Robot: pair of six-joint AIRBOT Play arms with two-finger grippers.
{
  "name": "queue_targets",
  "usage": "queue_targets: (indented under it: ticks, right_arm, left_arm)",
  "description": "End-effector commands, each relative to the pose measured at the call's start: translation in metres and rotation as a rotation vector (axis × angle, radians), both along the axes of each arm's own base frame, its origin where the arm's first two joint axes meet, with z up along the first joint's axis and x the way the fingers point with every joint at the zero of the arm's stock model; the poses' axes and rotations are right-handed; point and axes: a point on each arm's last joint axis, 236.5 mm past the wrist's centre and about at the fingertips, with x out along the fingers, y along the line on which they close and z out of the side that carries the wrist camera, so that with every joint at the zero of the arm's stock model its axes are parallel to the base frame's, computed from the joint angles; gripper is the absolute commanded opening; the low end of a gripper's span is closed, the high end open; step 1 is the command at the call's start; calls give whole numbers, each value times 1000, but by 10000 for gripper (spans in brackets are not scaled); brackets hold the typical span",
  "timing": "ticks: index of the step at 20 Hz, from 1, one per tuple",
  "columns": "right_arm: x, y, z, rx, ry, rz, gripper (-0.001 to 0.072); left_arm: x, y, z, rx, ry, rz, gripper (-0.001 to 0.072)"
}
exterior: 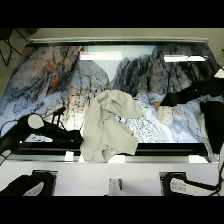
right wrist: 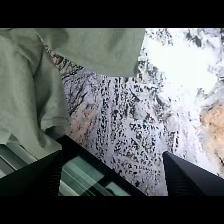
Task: Fold the shirts.
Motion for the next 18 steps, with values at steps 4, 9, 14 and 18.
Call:
queue_targets:
  ticks: [4,9,14,18]
  right_arm:
    - [-3,41,-63,7,94,65,688]
    - [3,73,-107,-2,172,63,692]
    - [8,96,-132,78,247,2,687]
    - [25,103,-143,119,260,-106,673]
  left_arm:
    - [-3,-47,-28,-89,-36,73,496]
    - [6,-49,-21,-96,-104,31,38]
    - [18,-56,8,-133,-277,-112,37]
    - [27,-61,31,-158,-356,-156,37]
